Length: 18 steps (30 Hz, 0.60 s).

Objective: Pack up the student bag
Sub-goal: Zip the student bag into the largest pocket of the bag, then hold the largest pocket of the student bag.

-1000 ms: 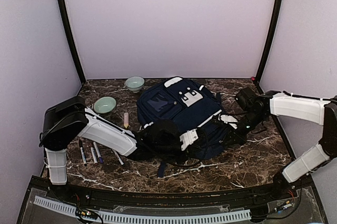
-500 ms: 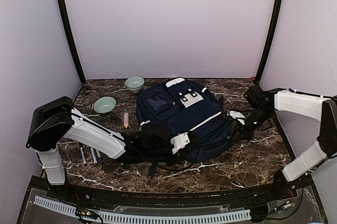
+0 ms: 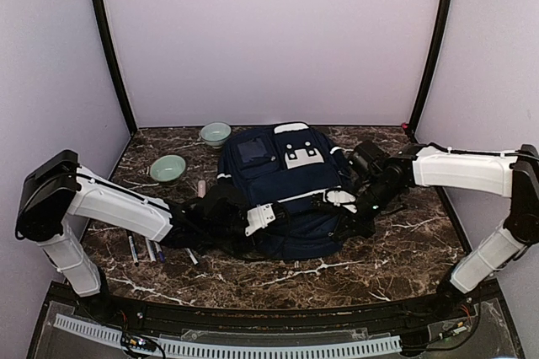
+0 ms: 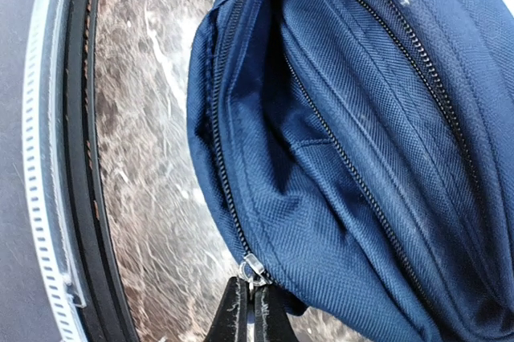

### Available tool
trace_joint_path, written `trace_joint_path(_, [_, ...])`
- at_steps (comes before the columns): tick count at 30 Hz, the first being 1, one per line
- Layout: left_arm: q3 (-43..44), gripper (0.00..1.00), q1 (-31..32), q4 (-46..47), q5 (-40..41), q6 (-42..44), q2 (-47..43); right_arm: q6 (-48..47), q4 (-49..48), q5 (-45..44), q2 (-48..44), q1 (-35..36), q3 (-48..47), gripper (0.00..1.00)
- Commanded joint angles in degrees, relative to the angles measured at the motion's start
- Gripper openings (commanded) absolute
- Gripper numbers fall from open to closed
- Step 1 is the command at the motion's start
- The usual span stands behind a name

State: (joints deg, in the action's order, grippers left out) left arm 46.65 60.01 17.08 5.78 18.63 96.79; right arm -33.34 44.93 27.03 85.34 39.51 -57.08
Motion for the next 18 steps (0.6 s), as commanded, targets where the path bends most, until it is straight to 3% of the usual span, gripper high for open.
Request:
trace_joint_path(1, [-0.4,0.46,-0.6,-5.3,-1.2,-0.2,-8.2,2.8,0.7,4.7,1.7,1.9,-3.0,0.0])
trace_joint_path(5, [0.2,0.51,2.3,-4.1,-5.0,-2.1,-10.4,3.4,-0.3,4.4,1.5,1.9,-2.6,0.0])
trace_joint_path(18, [14.4,0.48,3.7,-1.4,-15.6,-1.6,5.8,4.5,-0.9,5.0,1.9,1.9,-2.7,0.0])
